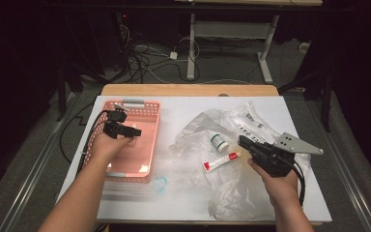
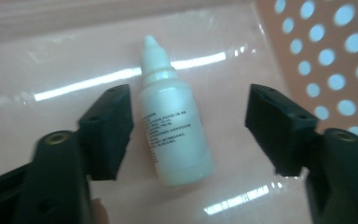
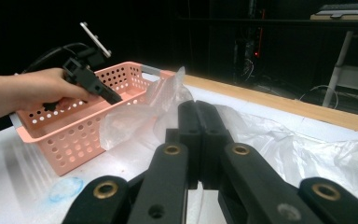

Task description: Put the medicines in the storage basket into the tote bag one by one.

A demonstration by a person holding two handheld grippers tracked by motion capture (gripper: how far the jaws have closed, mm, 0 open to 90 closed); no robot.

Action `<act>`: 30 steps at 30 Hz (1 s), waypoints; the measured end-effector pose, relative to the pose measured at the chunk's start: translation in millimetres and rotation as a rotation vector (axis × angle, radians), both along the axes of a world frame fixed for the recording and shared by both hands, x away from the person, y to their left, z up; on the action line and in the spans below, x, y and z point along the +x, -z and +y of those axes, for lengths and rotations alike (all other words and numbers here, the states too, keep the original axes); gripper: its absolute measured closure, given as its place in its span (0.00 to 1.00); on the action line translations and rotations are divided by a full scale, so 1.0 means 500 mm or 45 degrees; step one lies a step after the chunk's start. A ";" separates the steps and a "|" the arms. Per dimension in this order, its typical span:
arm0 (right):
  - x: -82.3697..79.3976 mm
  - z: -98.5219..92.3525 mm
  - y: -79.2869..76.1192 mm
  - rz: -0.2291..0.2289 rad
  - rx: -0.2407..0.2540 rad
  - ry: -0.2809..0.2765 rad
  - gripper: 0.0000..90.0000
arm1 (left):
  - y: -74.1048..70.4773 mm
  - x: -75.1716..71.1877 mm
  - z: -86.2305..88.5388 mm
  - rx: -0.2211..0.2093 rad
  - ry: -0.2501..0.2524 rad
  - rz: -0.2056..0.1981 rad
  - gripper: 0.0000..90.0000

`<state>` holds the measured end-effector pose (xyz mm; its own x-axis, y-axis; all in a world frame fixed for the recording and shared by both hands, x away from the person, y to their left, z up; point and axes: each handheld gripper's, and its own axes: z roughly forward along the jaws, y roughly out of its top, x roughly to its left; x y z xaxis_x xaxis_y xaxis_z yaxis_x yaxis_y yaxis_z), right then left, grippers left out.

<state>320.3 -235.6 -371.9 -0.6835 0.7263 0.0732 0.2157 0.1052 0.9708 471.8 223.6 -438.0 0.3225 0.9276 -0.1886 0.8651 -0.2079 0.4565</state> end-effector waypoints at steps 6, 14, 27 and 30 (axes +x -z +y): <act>0.000 -0.002 0.000 0.002 0.000 -0.002 1.00 | 0.022 0.005 -0.016 0.108 0.015 0.060 0.45; -0.001 -0.001 -0.001 0.001 0.001 0.001 1.00 | 0.025 0.004 -0.019 0.160 0.033 0.049 0.50; -0.001 -0.002 0.000 0.003 0.000 -0.003 1.00 | 0.026 -0.001 -0.024 0.188 0.067 0.015 0.65; -0.001 -0.002 0.000 0.001 0.000 -0.003 1.00 | 0.025 -0.001 -0.023 0.183 0.070 0.018 0.65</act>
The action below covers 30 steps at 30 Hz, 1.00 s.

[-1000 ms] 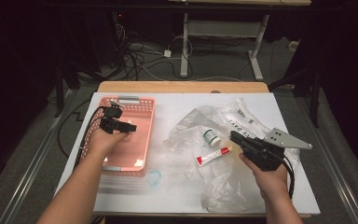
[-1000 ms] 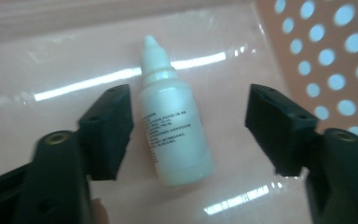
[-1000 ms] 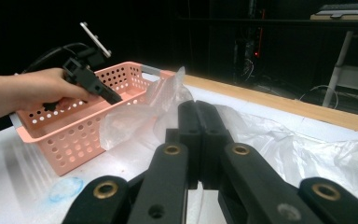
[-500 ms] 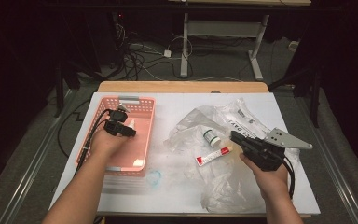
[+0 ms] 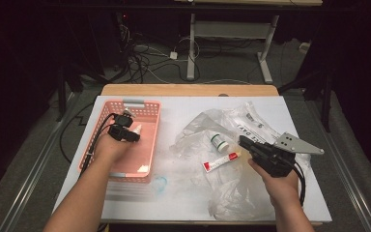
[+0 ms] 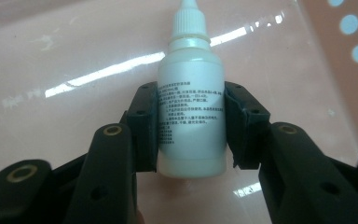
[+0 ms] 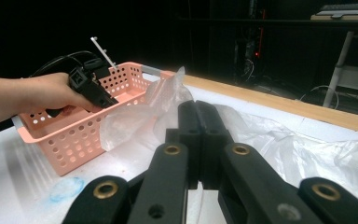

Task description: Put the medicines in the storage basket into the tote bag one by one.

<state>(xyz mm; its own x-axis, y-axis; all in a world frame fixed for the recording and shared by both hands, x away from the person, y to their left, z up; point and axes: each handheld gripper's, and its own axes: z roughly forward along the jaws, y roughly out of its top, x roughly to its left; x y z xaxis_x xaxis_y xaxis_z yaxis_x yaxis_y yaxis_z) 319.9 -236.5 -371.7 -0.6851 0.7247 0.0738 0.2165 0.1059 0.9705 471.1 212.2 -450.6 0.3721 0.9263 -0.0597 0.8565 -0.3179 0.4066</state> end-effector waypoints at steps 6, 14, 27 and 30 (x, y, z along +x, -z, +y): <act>0.000 -0.002 -0.001 0.001 0.004 0.003 1.00 | -0.012 -0.007 0.006 0.008 -0.004 -0.007 0.65; -0.001 -0.002 -0.002 -0.004 0.002 0.003 1.00 | -0.053 -0.045 0.006 -0.057 0.013 -0.089 0.65; -0.003 -0.002 -0.004 -0.005 0.008 0.007 1.00 | -0.091 -0.138 -0.003 -0.103 0.088 -0.168 0.65; -0.004 -0.002 -0.004 -0.006 0.007 0.006 1.00 | -0.098 -0.158 -0.002 -0.109 0.113 -0.183 0.65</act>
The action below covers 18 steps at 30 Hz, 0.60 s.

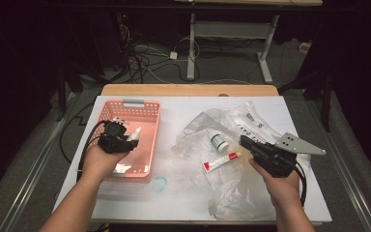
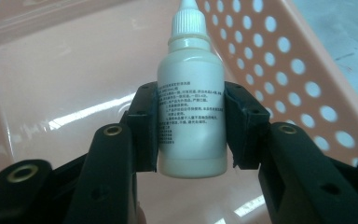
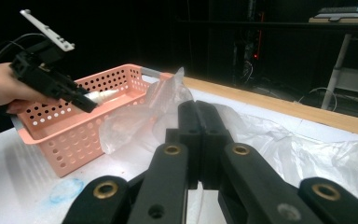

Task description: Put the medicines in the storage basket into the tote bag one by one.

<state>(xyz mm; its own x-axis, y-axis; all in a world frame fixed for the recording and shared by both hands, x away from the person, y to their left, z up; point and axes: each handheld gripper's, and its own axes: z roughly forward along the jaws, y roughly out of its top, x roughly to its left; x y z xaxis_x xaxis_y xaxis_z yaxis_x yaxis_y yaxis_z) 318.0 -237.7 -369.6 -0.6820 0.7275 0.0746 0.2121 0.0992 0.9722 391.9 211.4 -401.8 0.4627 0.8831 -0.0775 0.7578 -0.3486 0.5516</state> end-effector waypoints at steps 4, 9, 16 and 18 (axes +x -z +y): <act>0.000 0.000 0.000 -0.001 0.000 0.000 1.00 | 0.000 -0.023 0.000 0.001 0.025 -0.016 0.65; 0.001 0.000 0.002 -0.001 -0.005 -0.004 1.00 | 0.000 -0.059 -0.005 -0.040 0.069 -0.054 0.65; 0.002 0.004 0.005 0.008 -0.009 -0.005 1.00 | -0.027 -0.095 -0.029 -0.115 0.149 -0.114 0.65; 0.002 0.005 0.005 0.007 -0.009 -0.005 1.00 | -0.042 -0.104 -0.044 -0.114 0.183 -0.137 0.65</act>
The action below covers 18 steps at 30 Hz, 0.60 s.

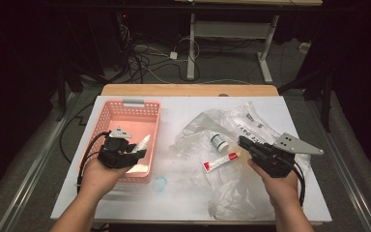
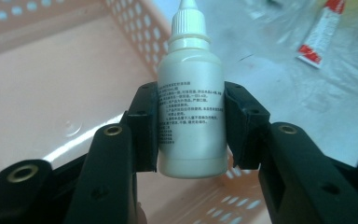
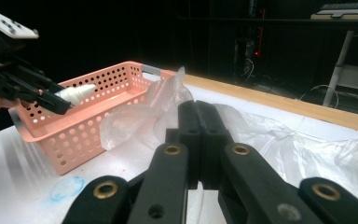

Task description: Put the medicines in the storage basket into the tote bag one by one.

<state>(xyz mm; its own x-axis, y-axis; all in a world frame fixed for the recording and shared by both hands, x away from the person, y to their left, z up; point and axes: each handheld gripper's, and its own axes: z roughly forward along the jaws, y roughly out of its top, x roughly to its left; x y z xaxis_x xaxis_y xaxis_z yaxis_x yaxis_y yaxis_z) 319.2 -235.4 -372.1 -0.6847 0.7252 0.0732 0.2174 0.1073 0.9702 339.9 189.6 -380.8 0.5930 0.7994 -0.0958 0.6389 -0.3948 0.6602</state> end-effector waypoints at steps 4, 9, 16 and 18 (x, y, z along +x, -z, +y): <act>0.000 -0.001 0.000 0.001 0.001 0.000 1.00 | -0.019 -0.015 -0.033 -0.010 0.077 -0.019 0.65; 0.000 -0.002 0.000 0.000 0.003 0.002 1.00 | -0.020 -0.029 -0.083 -0.019 0.166 -0.025 0.65; 0.000 -0.003 -0.001 -0.001 0.005 0.000 1.00 | 0.001 -0.034 -0.156 -0.005 0.263 -0.020 0.65; 0.000 -0.004 -0.001 0.000 0.005 0.002 1.00 | 0.009 -0.033 -0.175 0.001 0.289 -0.020 0.65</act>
<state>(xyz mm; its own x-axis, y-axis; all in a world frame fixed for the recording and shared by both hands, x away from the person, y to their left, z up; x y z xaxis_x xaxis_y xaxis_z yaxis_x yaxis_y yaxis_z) 319.0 -237.2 -371.7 -0.6837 0.7258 0.0761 0.2175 0.1031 0.9706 323.4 102.2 -385.4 0.7590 0.6456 -0.0847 0.5234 -0.5275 0.6691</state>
